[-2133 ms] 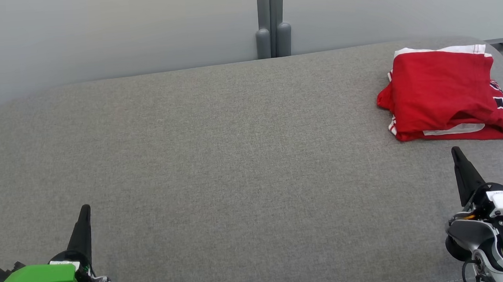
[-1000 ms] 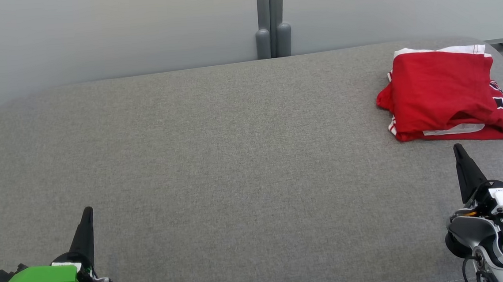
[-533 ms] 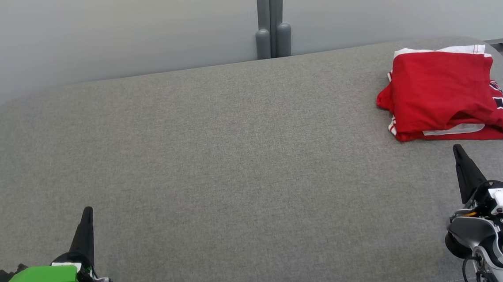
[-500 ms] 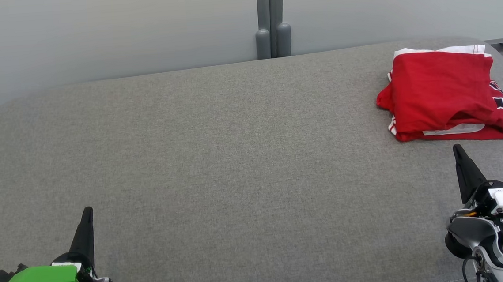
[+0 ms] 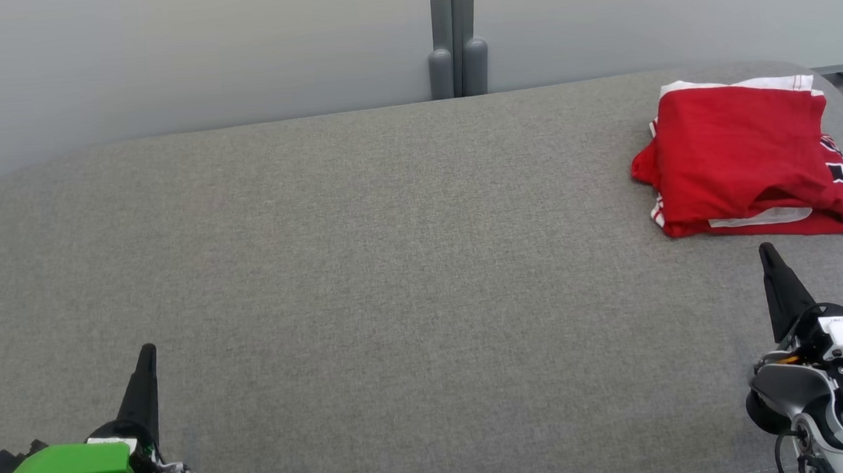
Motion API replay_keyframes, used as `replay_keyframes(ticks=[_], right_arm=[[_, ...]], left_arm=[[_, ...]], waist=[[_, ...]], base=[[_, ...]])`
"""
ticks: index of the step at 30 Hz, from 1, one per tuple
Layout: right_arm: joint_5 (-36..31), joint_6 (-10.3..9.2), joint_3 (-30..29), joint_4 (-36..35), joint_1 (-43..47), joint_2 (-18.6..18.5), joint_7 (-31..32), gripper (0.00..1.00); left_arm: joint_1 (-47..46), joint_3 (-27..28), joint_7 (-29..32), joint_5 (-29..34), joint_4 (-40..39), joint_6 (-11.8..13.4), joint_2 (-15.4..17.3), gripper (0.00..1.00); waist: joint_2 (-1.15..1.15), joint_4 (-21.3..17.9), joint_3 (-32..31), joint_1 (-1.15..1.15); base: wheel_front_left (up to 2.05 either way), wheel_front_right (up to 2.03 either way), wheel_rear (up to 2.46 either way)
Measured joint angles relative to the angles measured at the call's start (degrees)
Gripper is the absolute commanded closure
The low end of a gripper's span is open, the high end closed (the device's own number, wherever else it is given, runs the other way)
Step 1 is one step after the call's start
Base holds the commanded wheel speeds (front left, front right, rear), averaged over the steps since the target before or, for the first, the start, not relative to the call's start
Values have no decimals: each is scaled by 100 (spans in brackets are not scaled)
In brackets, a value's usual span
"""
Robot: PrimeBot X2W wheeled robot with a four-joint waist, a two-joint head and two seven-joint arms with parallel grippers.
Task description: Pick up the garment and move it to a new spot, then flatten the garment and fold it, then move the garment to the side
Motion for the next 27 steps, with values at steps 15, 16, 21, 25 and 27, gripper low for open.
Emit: replay_keyframes(ticks=[15, 16, 21, 25, 27], right_arm=[[0, 1, -8, 10, -1, 3, 0, 100], [0, 1, -8, 11, -1, 3, 0, 100], [0, 1, -11, 15, -2, 4, 0, 100], [0, 1, -12, 22, -2, 5, 1, 100], [0, 2, -12, 24, -2, 5, 1, 100]], left_arm=[[-29, 8, 0, 0, 5, 0, -4, 100], [-29, 9, 0, 0, 5, 0, -4, 100], [-30, 11, 5, 0, 9, -1, -5, 100], [-31, 12, 5, 0, 10, -1, -7, 100], [-31, 13, 5, 0, 10, -1, -7, 100]], waist=[[0, 0, 0, 0], [0, 0, 0, 0], [0, 0, -1, 0], [0, 0, -1, 0], [0, 0, -1, 0]], base=[[0, 0, 0], [0, 0, 0], [0, 0, 0], [0, 0, 0], [0, 0, 0]])
